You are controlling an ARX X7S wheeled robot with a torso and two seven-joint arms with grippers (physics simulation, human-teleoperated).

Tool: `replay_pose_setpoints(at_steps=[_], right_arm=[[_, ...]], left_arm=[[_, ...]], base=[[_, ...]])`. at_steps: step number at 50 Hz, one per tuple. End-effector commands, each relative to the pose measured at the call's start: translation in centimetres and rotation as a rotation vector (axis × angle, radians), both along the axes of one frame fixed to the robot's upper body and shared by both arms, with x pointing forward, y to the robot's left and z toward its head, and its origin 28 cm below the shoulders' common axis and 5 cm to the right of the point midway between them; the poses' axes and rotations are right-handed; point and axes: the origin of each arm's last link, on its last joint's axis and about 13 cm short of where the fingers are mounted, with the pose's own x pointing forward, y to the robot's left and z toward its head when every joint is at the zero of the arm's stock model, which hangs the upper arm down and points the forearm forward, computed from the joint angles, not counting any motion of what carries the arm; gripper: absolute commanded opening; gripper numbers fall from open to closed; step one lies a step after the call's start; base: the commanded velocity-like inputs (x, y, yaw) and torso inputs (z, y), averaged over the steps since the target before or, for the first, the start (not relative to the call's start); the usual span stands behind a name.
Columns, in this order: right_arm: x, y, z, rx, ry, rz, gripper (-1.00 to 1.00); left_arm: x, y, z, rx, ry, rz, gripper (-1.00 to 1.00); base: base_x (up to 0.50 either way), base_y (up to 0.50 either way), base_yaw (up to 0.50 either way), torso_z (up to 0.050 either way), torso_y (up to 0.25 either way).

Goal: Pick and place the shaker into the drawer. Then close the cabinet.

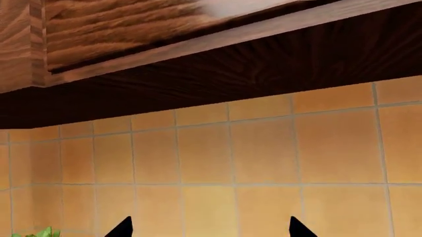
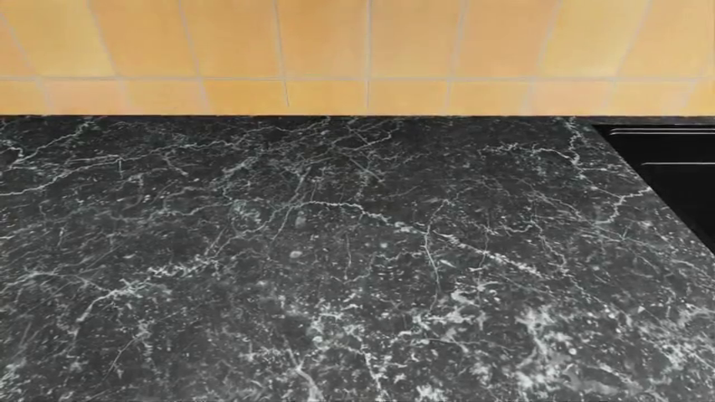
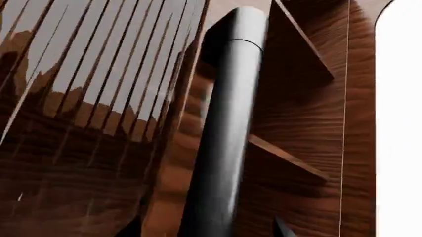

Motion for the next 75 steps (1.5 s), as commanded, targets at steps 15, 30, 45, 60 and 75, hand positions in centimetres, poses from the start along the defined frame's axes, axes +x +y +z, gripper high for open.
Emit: replay_pose_setpoints(at_steps=[15, 30, 45, 60, 75], right_arm=[[4.9, -5.5, -5.5, 0.080, 0.579, -0.129, 1.00], [7.0, 3.8, -1.6, -0.467, 0.502, 0.279, 1.00], [8.4, 2.3, -4.1, -0.357, 0.621, 0.189, 1.00], [9.3, 1.4, -14.4, 0.503, 0.601, 0.624, 1.00], [-8.8, 8.4, -24.4, 0.189, 0.461, 1.025, 1.00]], left_arm=[[-1.5, 0.3, -0.3, 0.008, 0.021, 0.014, 1.00], [-0.7, -0.5, -1.3, -0.012, 0.030, -0.027, 1.00], [-1.1, -0.5, -1.8, -0.014, 0.044, -0.027, 1.00], [-0.4, -2.5, -3.3, -0.052, 0.056, -0.119, 1.00], [-0.4, -8.0, -4.3, -0.109, 0.063, -0.338, 1.00]], base=[[0.00, 0.00, -0.01, 0.000, 0.004], [0.00, 0.00, 0.00, 0.000, 0.000], [0.03, 0.00, 0.01, 0.001, 0.000], [0.02, 0.00, 0.01, 0.002, 0.000], [0.00, 0.00, 0.00, 0.000, 0.000]])
